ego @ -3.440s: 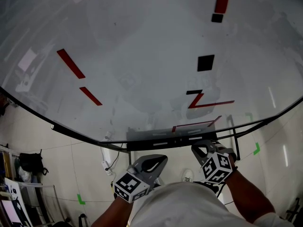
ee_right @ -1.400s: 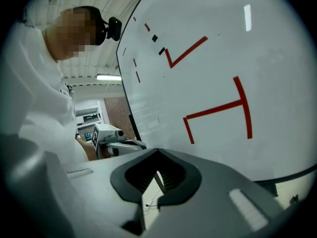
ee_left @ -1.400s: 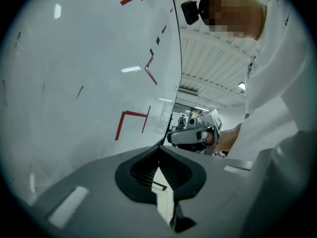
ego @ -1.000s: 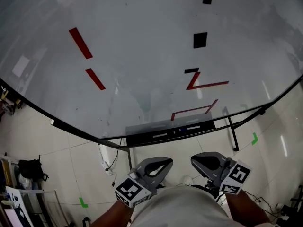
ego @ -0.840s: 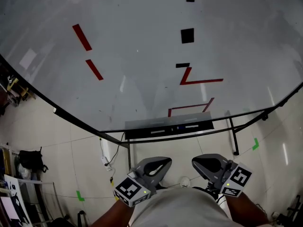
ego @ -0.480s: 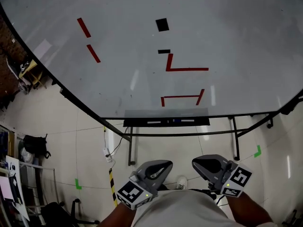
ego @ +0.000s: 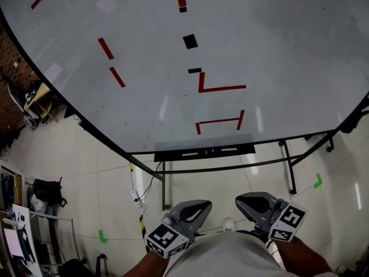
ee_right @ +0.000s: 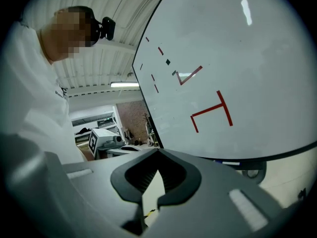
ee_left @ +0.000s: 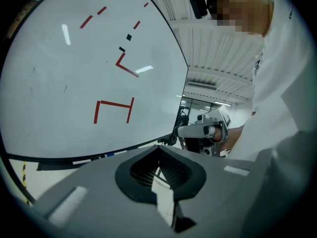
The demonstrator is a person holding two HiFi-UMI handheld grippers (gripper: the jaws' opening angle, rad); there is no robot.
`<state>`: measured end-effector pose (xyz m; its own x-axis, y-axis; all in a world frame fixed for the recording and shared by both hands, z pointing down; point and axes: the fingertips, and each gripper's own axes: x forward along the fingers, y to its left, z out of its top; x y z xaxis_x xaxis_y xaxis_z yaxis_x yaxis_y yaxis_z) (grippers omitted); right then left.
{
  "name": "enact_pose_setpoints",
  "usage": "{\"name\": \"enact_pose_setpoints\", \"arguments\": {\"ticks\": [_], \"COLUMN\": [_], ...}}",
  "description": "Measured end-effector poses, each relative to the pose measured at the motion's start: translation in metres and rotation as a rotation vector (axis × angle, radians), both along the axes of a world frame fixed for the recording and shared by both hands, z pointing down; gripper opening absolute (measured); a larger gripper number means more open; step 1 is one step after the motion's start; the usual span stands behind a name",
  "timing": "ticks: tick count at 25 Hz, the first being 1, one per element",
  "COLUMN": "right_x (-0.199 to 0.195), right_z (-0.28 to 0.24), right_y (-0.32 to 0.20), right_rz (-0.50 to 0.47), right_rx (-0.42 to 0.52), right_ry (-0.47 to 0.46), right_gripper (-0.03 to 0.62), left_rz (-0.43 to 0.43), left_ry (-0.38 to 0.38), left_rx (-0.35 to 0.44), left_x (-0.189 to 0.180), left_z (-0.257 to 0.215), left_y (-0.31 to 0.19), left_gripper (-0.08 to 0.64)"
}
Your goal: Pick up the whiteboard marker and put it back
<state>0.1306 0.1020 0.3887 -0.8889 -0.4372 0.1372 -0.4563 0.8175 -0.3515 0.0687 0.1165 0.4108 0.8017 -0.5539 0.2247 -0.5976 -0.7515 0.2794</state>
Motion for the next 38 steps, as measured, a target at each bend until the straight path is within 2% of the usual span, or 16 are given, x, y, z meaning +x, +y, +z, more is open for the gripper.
{"name": "enact_pose_setpoints", "arguments": {"ticks": [5, 10, 17, 23, 38], "right_x": [-0.017, -0.029, -0.049, -0.053, -0.052], "right_z": [0.000, 0.003, 0.004, 0.012, 0.007], "right_y": [0.001, 0.009, 0.015, 0.021, 0.023], "right_rz": [0.072, 0.116, 0.118, 0.090, 0.050], "right_rx": [0.014, -0.018, -0.032, -0.032, -0.012], "right_ry": [0.008, 0.009, 0.026, 0.084, 0.074], "right_gripper": [0.002, 0.002, 0.002, 0.000, 0.000], "left_rz": [0.068, 0.126, 0.127, 0.126, 0.097], "left_ry": [-0.012, -0.025, 0.012, 0.029, 0.031], "left_rx": [0.012, 0.053, 0.001, 0.012, 0.016], "left_x": [-0.021, -0.035, -0.046, -0.046, -0.041], "left_z": [-0.004, -0.010, -0.003, -0.001, -0.004], "left_y": [0.000, 0.002, 0.007, 0.007, 0.011], "left_gripper": [0.017, 0.017, 0.017, 0.017, 0.017]}}
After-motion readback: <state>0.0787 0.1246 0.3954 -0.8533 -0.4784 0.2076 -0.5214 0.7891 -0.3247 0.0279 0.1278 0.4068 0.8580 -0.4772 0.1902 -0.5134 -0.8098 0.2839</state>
